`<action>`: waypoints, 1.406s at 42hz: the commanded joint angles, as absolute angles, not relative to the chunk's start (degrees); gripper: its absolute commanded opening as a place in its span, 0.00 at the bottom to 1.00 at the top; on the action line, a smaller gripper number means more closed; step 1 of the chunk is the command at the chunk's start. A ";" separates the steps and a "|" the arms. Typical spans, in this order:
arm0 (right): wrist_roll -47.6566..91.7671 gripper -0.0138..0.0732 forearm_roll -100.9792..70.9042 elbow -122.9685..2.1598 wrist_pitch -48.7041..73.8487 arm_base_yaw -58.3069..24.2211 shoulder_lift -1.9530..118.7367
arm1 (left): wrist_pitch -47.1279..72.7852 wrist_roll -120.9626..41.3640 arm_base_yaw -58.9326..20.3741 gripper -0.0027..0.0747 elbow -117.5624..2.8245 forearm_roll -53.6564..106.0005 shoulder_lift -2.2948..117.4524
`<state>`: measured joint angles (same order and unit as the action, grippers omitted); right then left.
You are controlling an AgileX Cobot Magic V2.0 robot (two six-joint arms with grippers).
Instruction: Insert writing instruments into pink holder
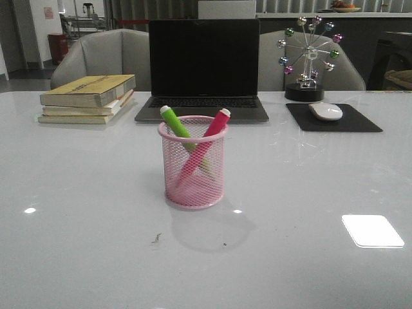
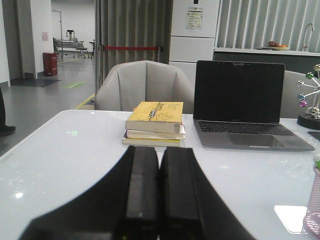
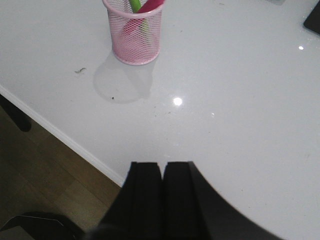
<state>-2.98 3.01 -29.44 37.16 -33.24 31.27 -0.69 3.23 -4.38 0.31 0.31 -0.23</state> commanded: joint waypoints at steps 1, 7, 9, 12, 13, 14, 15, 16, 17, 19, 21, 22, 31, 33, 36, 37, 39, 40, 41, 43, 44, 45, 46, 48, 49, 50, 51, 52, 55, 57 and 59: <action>-2.55 0.19 3.88 -30.98 33.38 -33.21 31.31 | -6.08 3.12 -5.44 0.15 0.50 0.76 -1.46; -2.55 0.19 3.88 -30.98 33.38 -33.21 31.31 | -5.77 3.12 -5.48 0.15 0.50 0.76 -1.46; -2.55 0.19 3.88 -30.98 33.38 -33.21 31.31 | -5.77 3.12 -5.48 0.15 0.50 0.76 -1.46; -2.55 0.19 3.88 -30.98 33.38 -33.21 31.31 | -5.77 3.12 -5.48 0.15 0.50 0.76 -1.46; -2.55 0.19 3.88 -30.98 33.38 -33.21 31.31 | -5.77 3.12 -5.48 0.15 0.50 0.76 -1.46; -2.55 0.19 3.88 -30.98 33.38 -33.21 31.31 | -5.77 3.12 -5.48 0.15 0.50 0.76 -1.46; -2.55 0.19 3.88 -30.98 33.38 -33.21 31.31 | -5.77 3.12 -5.48 0.15 0.50 0.76 -1.46; -2.55 0.19 3.88 -30.98 33.38 -33.21 31.31 | -5.77 3.12 -5.48 0.15 0.50 0.76 -1.46; -2.55 0.19 3.88 -30.98 33.38 -33.21 31.31 | -5.77 3.12 -5.48 0.15 0.50 0.76 -1.46; -2.55 0.19 3.88 -30.98 33.38 -33.21 31.31 | -5.77 3.12 -5.48 0.15 0.50 0.76 -1.46; -2.55 0.19 3.88 -30.98 33.38 -33.21 31.31 | -5.77 3.12 -5.48 0.15 0.50 0.76 -1.46; -2.55 0.19 3.88 -30.98 33.38 -33.21 31.31 | -5.77 3.12 -5.48 0.15 0.50 0.76 -1.46; -2.55 0.19 3.88 -30.98 33.38 -33.21 31.31 | -5.77 3.12 -5.48 0.15 0.50 0.76 -1.46; -2.55 0.19 3.88 -30.98 33.38 -33.21 31.31 | -5.77 3.12 -5.48 0.15 0.50 0.76 -1.46; -2.55 0.19 3.93 -30.98 33.45 -33.16 31.31 | -5.77 3.12 -5.48 0.15 0.50 0.76 -1.46; -2.55 0.19 3.93 -30.82 33.45 -33.16 31.09 | -5.77 3.12 -5.48 0.15 0.50 0.76 -1.46; -2.55 0.19 3.93 -30.26 32.83 -32.51 30.14 | -5.77 3.12 -5.48 0.15 0.50 0.76 -1.46; -2.55 0.19 3.84 -29.81 32.43 -32.07 29.56 | -5.77 3.12 -5.48 0.15 0.50 0.76 -1.46; -2.55 0.19 3.84 -29.19 31.38 -30.93 28.86 | -5.77 3.12 -5.48 0.15 0.50 0.76 -1.46; -2.55 0.19 3.65 -27.30 28.50 -28.03 26.65 | -5.77 3.12 -5.48 0.15 0.50 0.76 -1.46; -2.55 0.19 3.65 -25.92 26.30 -26.12 25.04 | -5.77 3.12 -5.48 0.15 0.50 0.76 -1.46; -2.55 0.19 3.65 -24.79 24.57 -24.62 23.22 | -5.77 3.12 -5.48 0.15 0.50 0.76 -1.46; -2.55 0.19 3.65 -23.14 22.20 -22.51 21.78 | -5.77 3.12 -5.48 0.15 0.50 0.76 -1.46; -2.55 0.19 3.63 -20.58 18.46 -19.32 18.22 | -5.77 3.12 -5.48 0.15 0.50 0.76 -1.46; -2.55 0.19 3.58 -18.79 16.04 -17.26 16.71 | -5.77 3.12 -5.48 0.15 0.50 0.76 -1.46; -2.55 0.19 3.42 -17.01 14.35 -15.80 14.72 | -5.77 3.12 -5.48 0.15 0.50 0.76 -1.46; -2.55 0.19 3.36 -16.14 12.74 -14.38 13.75 | -5.77 3.12 -5.48 0.15 0.50 0.76 -1.46; -2.55 0.19 3.30 -14.42 10.68 -12.57 11.93 | -5.77 3.12 -5.48 0.15 0.50 0.76 -1.46; -2.55 0.19 3.23 -9.97 5.89 -8.57 7.82 | -5.77 3.12 -5.48 0.15 0.50 0.76 -1.46; -2.61 0.19 2.68 -7.81 3.68 -6.84 6.12 | -5.77 3.12 -5.48 0.15 0.50 0.76 -1.46; -2.61 0.19 1.35 -5.66 1.68 -5.14 4.54 | -5.77 3.12 -5.48 0.15 0.50 0.76 -1.46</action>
<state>-2.98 2.30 -6.90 10.89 -7.69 6.05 -0.69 3.12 -5.10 0.31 0.31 -0.23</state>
